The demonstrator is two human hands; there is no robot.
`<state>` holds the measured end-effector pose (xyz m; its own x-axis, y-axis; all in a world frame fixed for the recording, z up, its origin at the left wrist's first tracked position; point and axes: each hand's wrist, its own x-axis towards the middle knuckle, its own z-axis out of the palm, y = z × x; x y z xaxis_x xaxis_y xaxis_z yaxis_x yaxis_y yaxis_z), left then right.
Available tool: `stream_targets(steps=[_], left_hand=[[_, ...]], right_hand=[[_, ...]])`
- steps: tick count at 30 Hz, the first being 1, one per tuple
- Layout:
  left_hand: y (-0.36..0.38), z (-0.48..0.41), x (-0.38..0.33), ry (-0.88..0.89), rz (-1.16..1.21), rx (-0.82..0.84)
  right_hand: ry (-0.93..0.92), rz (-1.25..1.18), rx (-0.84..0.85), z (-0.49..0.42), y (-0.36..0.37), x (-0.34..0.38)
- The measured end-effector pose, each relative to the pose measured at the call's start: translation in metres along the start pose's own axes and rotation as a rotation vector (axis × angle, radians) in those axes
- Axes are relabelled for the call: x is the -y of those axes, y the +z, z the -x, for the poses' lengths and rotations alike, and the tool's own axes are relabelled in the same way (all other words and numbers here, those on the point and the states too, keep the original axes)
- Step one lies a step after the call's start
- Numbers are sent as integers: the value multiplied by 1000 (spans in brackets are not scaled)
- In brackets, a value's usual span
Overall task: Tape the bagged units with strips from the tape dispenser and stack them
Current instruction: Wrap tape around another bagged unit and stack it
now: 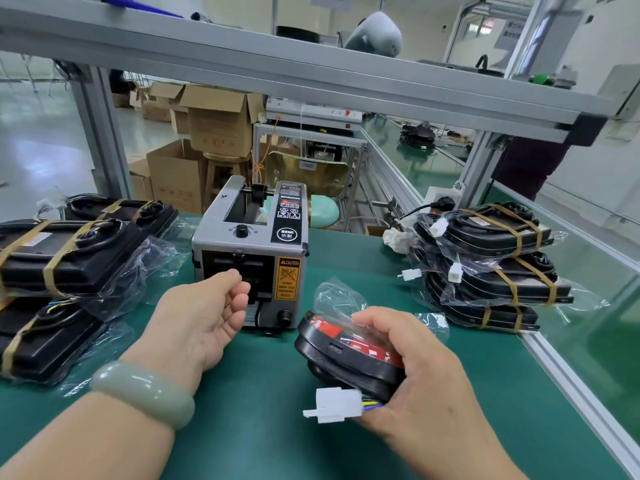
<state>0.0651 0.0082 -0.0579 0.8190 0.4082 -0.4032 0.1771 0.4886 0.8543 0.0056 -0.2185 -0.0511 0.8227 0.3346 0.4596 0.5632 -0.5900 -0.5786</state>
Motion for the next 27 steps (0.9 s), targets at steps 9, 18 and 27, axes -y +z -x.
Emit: stream_targets(steps=[9, 18, 27], left_hand=[[8, -9, 4, 19, 28, -136], [-1, 27, 6, -67, 66, 8], [-19, 104, 32, 249, -298, 247]], right_hand=[[-12, 38, -18, 3, 4, 4], [-5, 40, -52, 7, 5, 2], [44, 58, -28, 3, 9, 10]])
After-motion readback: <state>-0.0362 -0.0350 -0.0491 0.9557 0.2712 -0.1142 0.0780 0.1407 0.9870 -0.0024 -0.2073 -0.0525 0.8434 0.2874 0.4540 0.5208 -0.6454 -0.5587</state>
